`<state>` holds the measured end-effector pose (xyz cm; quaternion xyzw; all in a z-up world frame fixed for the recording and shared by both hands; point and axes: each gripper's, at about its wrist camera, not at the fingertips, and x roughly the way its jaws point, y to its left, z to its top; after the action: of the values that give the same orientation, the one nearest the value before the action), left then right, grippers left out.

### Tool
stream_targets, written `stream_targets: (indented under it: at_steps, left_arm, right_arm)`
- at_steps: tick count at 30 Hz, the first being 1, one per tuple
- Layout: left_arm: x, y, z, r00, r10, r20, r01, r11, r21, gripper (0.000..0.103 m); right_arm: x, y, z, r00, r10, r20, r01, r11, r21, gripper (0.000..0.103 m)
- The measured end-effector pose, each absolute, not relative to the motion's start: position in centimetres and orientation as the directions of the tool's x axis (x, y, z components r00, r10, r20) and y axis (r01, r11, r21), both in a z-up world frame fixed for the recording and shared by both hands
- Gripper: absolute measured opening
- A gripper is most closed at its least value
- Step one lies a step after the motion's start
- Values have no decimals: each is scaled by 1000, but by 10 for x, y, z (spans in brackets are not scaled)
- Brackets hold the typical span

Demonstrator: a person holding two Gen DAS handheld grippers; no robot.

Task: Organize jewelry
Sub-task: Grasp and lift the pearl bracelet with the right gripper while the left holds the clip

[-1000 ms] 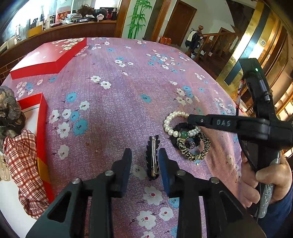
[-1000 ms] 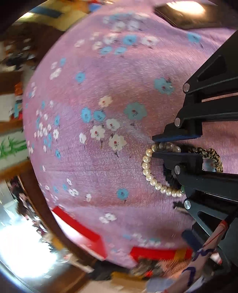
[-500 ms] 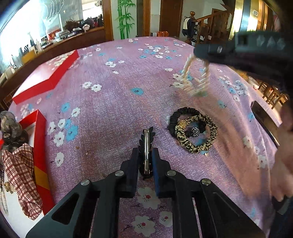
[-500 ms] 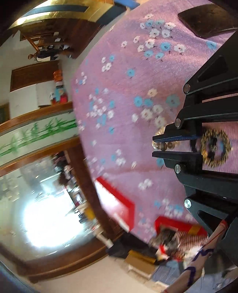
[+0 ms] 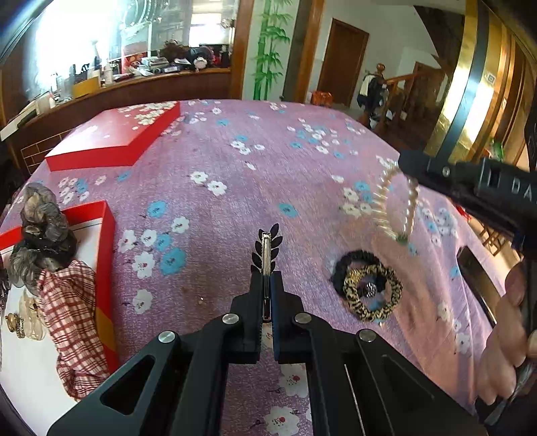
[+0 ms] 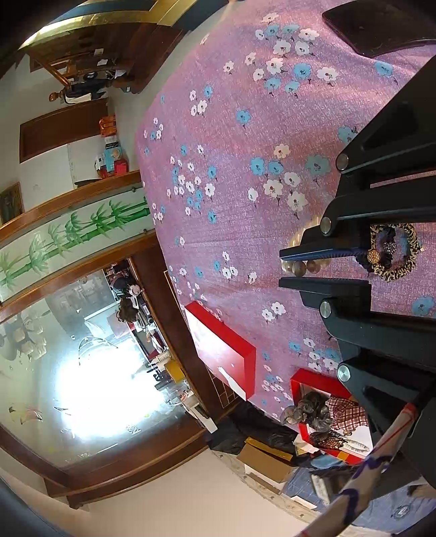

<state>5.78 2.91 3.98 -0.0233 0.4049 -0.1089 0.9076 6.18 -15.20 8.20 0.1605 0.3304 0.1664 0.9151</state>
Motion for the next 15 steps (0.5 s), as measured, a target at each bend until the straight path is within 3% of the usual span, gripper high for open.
stream_targets:
  at_steps: [15]
  left_arm:
    - [54, 33, 46, 688, -187, -701, 154, 982, -111, 4]
  right_arm:
    - [61, -145, 77, 712, 422, -561, -221, 894, 391, 10]
